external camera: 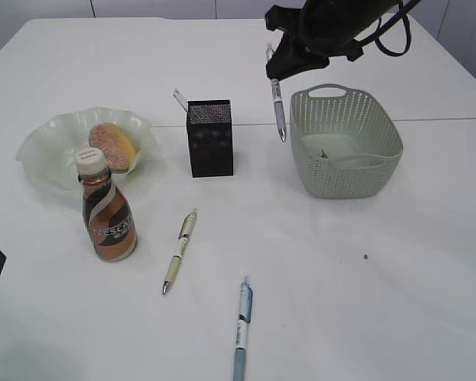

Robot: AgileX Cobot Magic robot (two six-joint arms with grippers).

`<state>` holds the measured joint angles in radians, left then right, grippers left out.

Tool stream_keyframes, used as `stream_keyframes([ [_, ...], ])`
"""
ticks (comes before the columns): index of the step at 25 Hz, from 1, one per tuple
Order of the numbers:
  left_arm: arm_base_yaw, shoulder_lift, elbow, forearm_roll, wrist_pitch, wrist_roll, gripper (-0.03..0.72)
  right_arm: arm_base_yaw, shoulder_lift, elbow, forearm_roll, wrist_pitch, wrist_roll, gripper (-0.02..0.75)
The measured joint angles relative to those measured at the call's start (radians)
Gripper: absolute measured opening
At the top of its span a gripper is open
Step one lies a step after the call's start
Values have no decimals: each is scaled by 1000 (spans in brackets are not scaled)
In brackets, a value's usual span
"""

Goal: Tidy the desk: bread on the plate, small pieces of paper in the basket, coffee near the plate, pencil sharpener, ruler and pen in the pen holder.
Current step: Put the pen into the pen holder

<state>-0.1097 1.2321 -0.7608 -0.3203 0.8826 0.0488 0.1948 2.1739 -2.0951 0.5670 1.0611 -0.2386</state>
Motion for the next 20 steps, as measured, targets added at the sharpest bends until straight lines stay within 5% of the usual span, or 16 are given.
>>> stream_keyframes([
  [20,0,0,0,0,-25,10,476,-14,177,-2,840,-303,-811,71],
])
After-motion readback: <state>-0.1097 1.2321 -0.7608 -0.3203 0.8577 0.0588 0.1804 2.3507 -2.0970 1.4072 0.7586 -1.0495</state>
